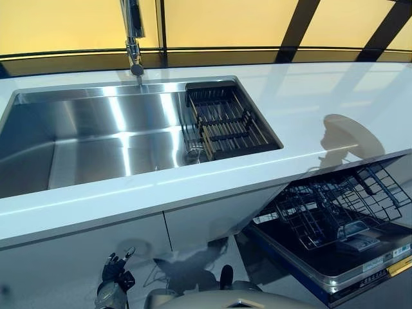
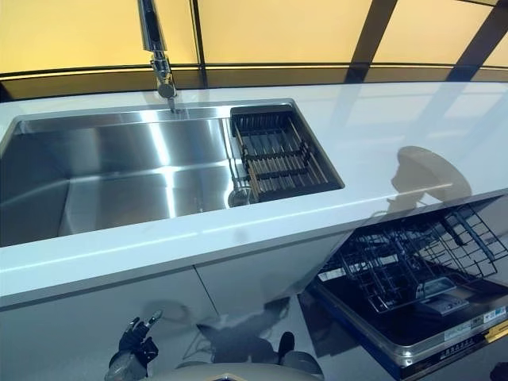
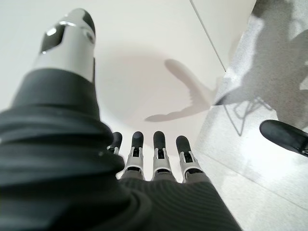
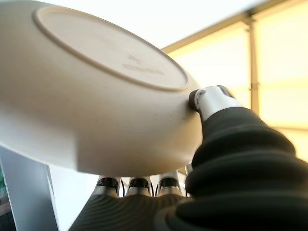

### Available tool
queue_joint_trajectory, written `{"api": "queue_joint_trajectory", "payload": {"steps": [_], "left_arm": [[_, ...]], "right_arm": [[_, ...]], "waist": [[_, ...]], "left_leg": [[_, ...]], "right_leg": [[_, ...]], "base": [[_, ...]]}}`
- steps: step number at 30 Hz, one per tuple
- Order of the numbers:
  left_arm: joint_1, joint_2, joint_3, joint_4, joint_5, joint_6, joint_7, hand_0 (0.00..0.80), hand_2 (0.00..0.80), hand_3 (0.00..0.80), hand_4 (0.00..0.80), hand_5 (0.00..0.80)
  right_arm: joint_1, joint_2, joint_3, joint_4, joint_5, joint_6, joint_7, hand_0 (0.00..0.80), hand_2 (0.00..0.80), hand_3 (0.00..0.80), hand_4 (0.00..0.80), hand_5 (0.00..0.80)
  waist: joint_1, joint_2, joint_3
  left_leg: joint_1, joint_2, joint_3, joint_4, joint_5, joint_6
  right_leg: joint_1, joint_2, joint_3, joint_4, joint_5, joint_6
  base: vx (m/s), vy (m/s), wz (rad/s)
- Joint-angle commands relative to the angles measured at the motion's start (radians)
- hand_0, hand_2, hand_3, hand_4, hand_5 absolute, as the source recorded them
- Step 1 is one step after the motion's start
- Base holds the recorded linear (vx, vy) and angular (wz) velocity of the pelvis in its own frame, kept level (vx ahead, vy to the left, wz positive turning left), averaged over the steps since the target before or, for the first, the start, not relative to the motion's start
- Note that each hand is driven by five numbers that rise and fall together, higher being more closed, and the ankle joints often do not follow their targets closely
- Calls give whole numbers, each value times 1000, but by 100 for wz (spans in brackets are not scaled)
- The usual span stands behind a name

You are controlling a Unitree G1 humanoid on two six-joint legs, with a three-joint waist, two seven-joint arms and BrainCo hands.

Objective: Take plates into dishwasher

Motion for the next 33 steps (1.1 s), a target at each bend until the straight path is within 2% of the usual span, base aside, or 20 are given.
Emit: {"api": "queue_joint_trajectory", "payload": {"steps": [1,5,10,13,26,33], "left_arm": [[-61,42,-3,-7,-43,-26,23,0,0,0,0,0],[-62,36,6,-20,-42,-20,34,0,0,0,0,0],[-63,30,21,-26,-51,-22,40,0,0,0,0,0],[-62,28,27,-31,-49,-21,41,0,0,0,0,0],[-56,29,60,-40,-47,-21,42,0,0,0,0,0],[-56,39,73,-39,-55,-15,44,0,0,0,0,0]], "right_arm": [[3,-22,-17,-91,-150,-15,-155,800,800,800,800,800],[238,6,-150,-183,-294,22,-268,800,800,800,800,800],[482,72,-276,-240,-417,69,-319,800,800,800,800,800],[557,112,-312,-246,-435,70,-341,800,800,800,800,800],[752,237,-383,-270,-531,124,-300,800,800,800,800,800],[799,245,-404,-258,-575,95,-283,800,800,800,800,800]], "waist": [[-10,-31,8],[-24,-23,14],[-45,-14,21],[-49,-11,23],[-68,-2,29],[-76,-5,29]], "left_leg": [[-28,-8,-10,13,-10,59],[-31,-12,-6,15,-16,63],[-33,-18,1,21,-25,71],[-33,-20,-1,22,-28,73],[-28,-27,6,24,-38,84],[-26,-28,12,27,-42,86]], "right_leg": [[67,-52,32,1,-71,73],[60,-55,34,1,-68,78],[54,-60,40,1,-67,84],[52,-62,41,1,-65,85],[50,-66,45,1,-59,88],[45,-62,49,1,-56,89]], "base": [[-23,21,-9],[-9,6,-3],[0,0,0],[0,0,0],[0,0,0],[0,0,0]]}}
